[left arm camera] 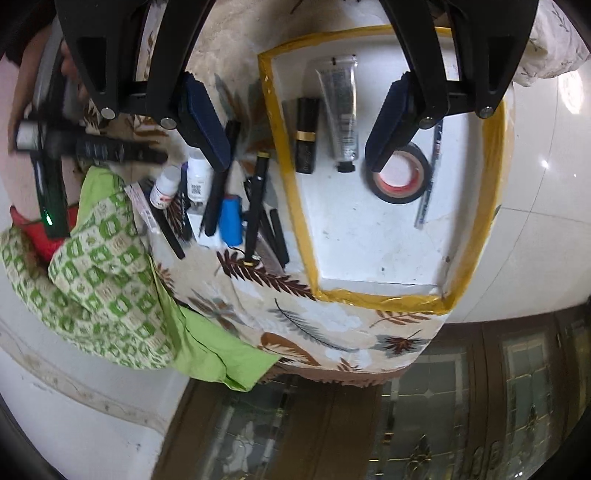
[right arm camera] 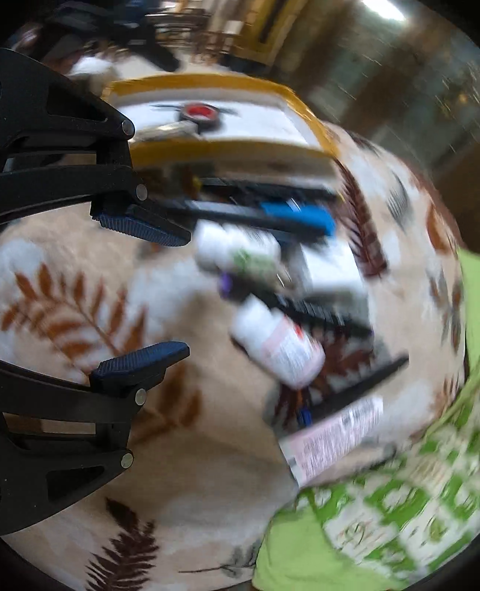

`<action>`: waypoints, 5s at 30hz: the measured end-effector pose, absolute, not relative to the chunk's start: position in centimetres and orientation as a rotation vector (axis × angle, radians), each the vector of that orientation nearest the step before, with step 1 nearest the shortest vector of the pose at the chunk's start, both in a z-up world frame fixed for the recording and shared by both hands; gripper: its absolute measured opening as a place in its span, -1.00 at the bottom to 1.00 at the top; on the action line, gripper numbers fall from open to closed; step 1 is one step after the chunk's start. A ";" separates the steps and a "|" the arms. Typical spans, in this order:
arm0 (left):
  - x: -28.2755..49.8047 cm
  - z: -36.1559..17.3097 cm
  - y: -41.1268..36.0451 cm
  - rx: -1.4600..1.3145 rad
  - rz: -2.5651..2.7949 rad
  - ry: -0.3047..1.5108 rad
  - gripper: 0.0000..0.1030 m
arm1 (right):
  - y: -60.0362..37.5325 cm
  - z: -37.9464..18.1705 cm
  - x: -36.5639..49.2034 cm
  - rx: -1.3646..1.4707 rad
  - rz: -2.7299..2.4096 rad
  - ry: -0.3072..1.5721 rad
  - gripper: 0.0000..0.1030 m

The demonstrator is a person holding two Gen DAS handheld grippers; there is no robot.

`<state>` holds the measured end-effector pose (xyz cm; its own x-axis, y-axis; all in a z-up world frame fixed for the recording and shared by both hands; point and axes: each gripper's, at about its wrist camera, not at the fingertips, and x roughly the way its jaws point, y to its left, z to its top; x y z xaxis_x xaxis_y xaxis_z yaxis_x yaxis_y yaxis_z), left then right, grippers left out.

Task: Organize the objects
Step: 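Grasp the white pill bottle with the right tool while the left tool grasps a black pen, then carry both items into the tray and open both tools to release them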

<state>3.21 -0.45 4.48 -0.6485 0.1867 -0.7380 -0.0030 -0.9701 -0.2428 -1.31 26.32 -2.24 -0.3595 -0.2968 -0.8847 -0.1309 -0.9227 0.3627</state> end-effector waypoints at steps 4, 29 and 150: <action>3.2 4.2 0.6 -1.298 2.674 -0.289 0.47 | 27.4 -3.3 -3.5 1.762 -2.449 -0.656 0.05; -7.2 -0.6 8.2 -1.508 2.315 -0.175 0.30 | 29.2 -4.6 -4.5 1.777 -2.453 -0.634 -0.22; -6.1 -0.8 -15.8 -1.633 2.505 -0.745 -0.62 | 3.5 -2.9 -11.0 1.669 -2.190 -0.044 -0.14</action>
